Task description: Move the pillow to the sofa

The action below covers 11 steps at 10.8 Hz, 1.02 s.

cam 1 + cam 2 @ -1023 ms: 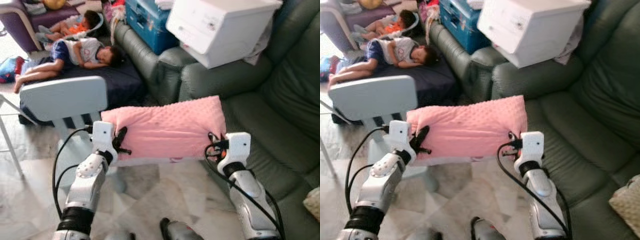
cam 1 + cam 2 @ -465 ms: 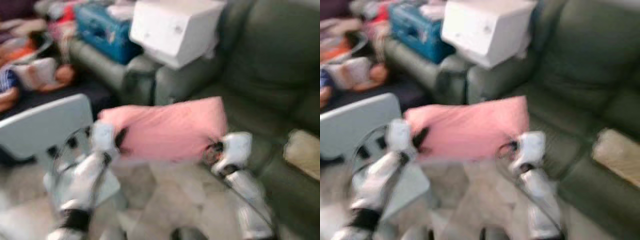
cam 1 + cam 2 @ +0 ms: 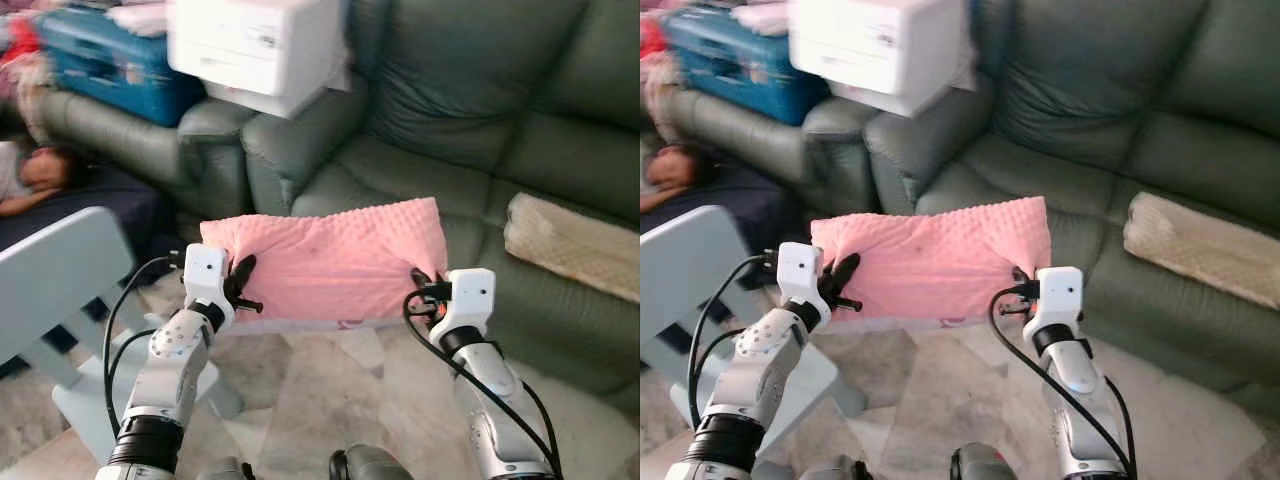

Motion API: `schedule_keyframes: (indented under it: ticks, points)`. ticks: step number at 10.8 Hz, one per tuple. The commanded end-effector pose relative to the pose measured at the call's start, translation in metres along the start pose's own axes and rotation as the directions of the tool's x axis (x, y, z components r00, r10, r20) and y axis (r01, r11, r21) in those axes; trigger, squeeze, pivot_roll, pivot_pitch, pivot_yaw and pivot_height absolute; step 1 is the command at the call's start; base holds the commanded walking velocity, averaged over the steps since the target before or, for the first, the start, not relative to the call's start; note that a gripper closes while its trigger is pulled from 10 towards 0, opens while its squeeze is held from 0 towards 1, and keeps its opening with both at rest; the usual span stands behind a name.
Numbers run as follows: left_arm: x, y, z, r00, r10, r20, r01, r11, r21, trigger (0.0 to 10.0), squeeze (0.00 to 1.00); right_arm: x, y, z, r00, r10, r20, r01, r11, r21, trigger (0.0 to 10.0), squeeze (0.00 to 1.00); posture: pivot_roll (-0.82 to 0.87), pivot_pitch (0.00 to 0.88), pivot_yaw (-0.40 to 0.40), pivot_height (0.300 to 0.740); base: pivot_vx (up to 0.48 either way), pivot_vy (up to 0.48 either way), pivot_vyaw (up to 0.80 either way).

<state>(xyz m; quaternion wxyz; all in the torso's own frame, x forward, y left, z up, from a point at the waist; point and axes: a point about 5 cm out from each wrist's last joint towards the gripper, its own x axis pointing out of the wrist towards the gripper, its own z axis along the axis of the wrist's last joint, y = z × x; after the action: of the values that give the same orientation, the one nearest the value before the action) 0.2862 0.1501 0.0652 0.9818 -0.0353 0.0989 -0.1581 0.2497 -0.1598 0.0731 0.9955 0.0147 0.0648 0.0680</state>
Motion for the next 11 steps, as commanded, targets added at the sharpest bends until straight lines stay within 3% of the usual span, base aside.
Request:
schedule_keyframes:
  ticks: [1,4,10,11]
  points:
    - [-0.0011,-0.0005,0.0087,0.999,-0.027,0.046,0.027,1.000,0.003,10.0,0.00,0.0021,0.0016,0.0056,1.000,0.006,0.023,-0.006,1.000,-0.004,10.0,0.00,-0.09,0.040,-0.016,0.740,0.000,0.000,-0.41]
    - [-0.0027,-0.0038,0.0100,0.996,-0.067,0.057,0.068,0.997,-0.023,10.0,0.00,0.0018,0.0026,0.0049,1.000,0.006,0.019,-0.006,1.000,-0.003,10.0,0.00,-0.09,0.045,-0.014,0.740,0.201,0.000,0.00]
    - [-0.0036,-0.0049,0.0109,0.994,-0.087,0.062,0.090,0.995,-0.032,10.0,0.00,0.0012,0.0024,0.0043,1.000,-0.001,0.019,0.001,1.000,0.001,10.0,0.00,-0.09,0.050,-0.010,0.740,0.442,0.000,-0.72]
    - [-0.0039,-0.0052,0.0107,0.994,-0.092,0.061,0.094,0.995,-0.033,10.0,0.00,0.0010,0.0030,0.0044,1.000,0.001,0.022,-0.001,1.000,0.003,10.0,0.00,-0.09,0.050,-0.010,0.740,0.480,0.000,0.00]
